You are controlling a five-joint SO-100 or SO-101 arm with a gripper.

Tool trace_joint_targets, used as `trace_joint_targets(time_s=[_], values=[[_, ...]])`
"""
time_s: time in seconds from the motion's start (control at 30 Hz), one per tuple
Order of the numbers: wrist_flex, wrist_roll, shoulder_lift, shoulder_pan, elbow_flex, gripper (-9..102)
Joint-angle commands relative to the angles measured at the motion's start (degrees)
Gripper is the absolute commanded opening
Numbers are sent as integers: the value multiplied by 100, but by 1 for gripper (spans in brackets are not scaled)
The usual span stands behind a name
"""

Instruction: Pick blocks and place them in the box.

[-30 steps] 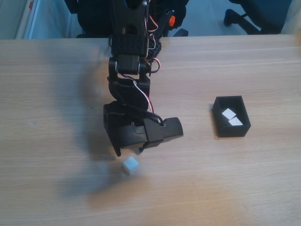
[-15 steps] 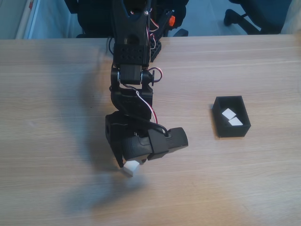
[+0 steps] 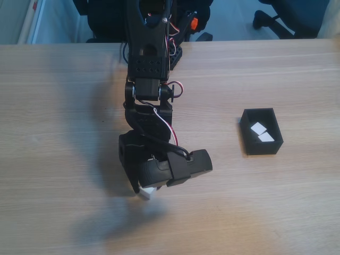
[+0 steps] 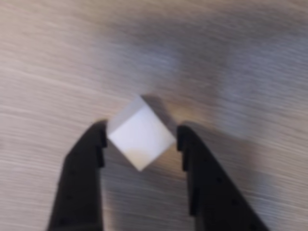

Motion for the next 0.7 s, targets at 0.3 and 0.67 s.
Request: trace_joint_targets(time_s=[0.3, 0.67], values=[[-62, 114, 88, 53, -343, 1], [598, 624, 1459, -360, 185, 0]])
